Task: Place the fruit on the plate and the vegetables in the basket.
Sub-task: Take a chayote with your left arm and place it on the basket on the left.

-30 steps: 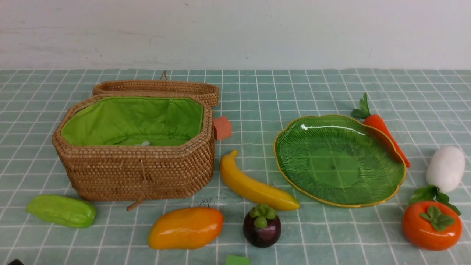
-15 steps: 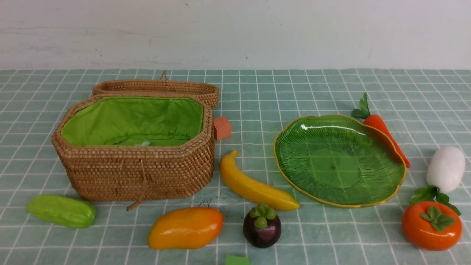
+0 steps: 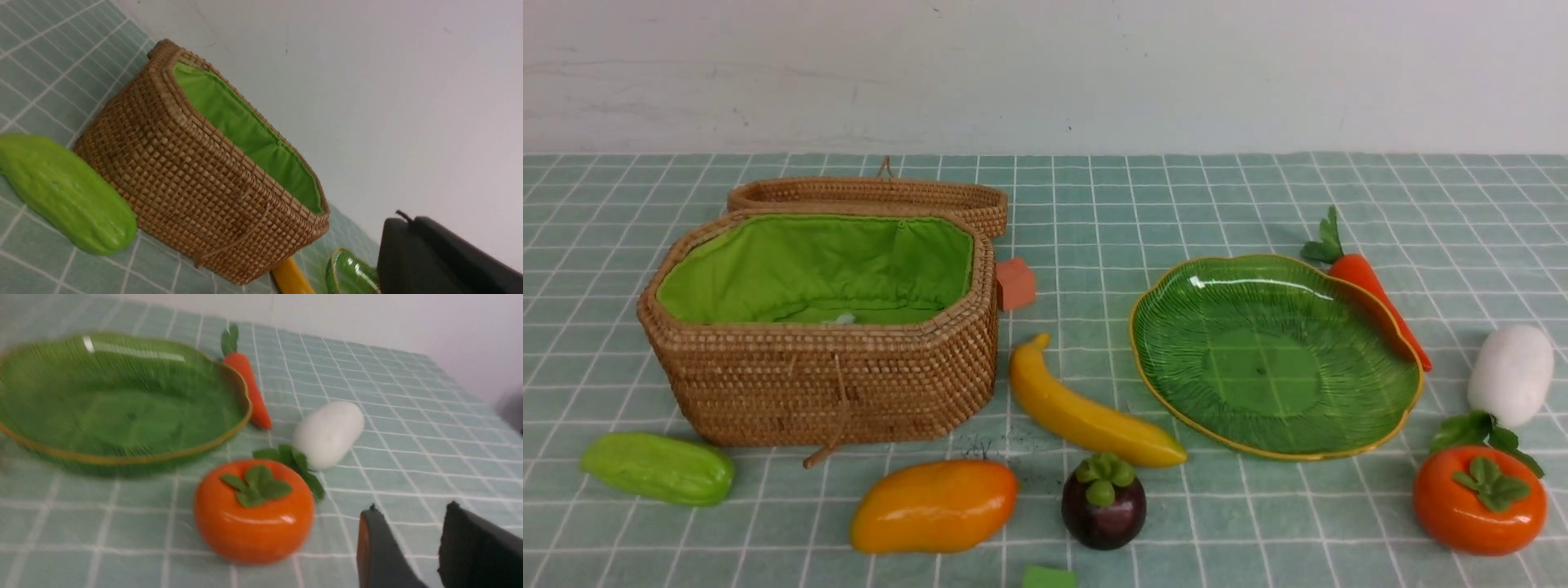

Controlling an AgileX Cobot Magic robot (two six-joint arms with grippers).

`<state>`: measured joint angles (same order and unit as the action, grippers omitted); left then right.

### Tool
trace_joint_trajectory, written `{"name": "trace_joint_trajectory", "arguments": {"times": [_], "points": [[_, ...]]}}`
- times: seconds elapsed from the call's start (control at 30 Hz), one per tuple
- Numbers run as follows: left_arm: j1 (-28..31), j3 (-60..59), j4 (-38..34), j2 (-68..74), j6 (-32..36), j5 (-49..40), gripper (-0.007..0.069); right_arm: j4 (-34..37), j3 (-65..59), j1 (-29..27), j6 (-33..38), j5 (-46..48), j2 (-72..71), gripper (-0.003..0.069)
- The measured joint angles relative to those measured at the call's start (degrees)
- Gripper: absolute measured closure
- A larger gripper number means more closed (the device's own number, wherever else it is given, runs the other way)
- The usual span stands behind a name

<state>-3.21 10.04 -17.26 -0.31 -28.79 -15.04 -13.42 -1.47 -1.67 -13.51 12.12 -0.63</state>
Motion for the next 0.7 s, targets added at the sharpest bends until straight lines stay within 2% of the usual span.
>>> {"name": "trace_joint_trajectory", "arguments": {"times": [0.07, 0.1, 0.3, 0.37, 0.43, 0.57, 0.7], "points": [[0.0, 3.7, 0.9, 3.5, 4.7, -5.9, 0.0638, 2.8, 0.0, 0.0, -8.7, -0.6, 0.0, 0.0417], [0.0, 4.5, 1.0, 4.2, 5.5, -6.7, 0.0638, 2.9, 0.0, 0.0, -8.7, -0.6, 0.0, 0.0417], [0.0, 11.5, 1.3, 18.2, 18.0, -18.5, 0.0638, 4.6, 0.0, 0.0, -22.6, -2.0, 0.0, 0.0417], [0.0, 12.4, 1.3, 20.9, 19.8, -20.1, 0.0638, 5.4, 0.0, 0.0, -25.0, -2.7, 0.0, 0.0417], [0.0, 14.0, 1.3, 24.8, 22.3, -22.2, 0.0638, 6.9, 0.0, 0.0, -30.9, -4.1, 0.0, 0.0417], [0.0, 15.7, 1.0, 29.1, 23.9, -22.3, 0.0638, 7.8, 0.0, 0.1, -35.6, -5.2, 0.0, 0.0428], [0.0, 16.4, -0.2, 29.3, 24.5, -22.7, 0.0638, 9.9, 3.2, 3.0, -36.2, 3.1, 1.0, 0.0464]]}}
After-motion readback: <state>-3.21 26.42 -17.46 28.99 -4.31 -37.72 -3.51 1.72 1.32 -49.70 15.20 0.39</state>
